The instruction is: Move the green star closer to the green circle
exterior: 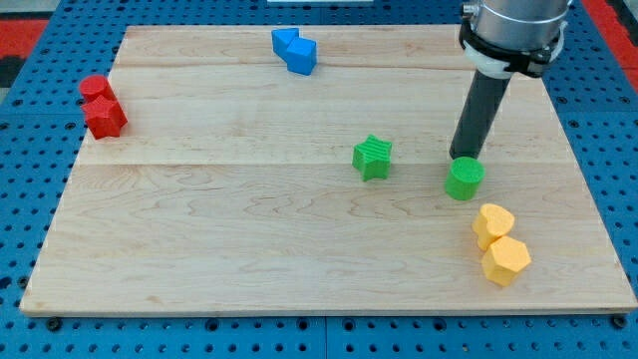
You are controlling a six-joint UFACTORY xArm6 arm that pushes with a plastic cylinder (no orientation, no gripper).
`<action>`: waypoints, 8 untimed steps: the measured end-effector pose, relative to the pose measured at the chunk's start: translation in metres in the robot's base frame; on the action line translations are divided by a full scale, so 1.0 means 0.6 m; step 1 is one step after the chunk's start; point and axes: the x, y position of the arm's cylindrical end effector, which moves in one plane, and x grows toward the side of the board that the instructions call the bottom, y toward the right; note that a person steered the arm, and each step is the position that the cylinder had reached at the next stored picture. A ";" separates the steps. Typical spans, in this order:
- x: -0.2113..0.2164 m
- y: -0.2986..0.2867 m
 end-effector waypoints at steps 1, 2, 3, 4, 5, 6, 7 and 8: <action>0.019 0.000; 0.025 0.002; 0.009 0.002; -0.061 0.002; -0.116 -0.058; -0.117 -0.181; -0.112 -0.285; -0.080 -0.311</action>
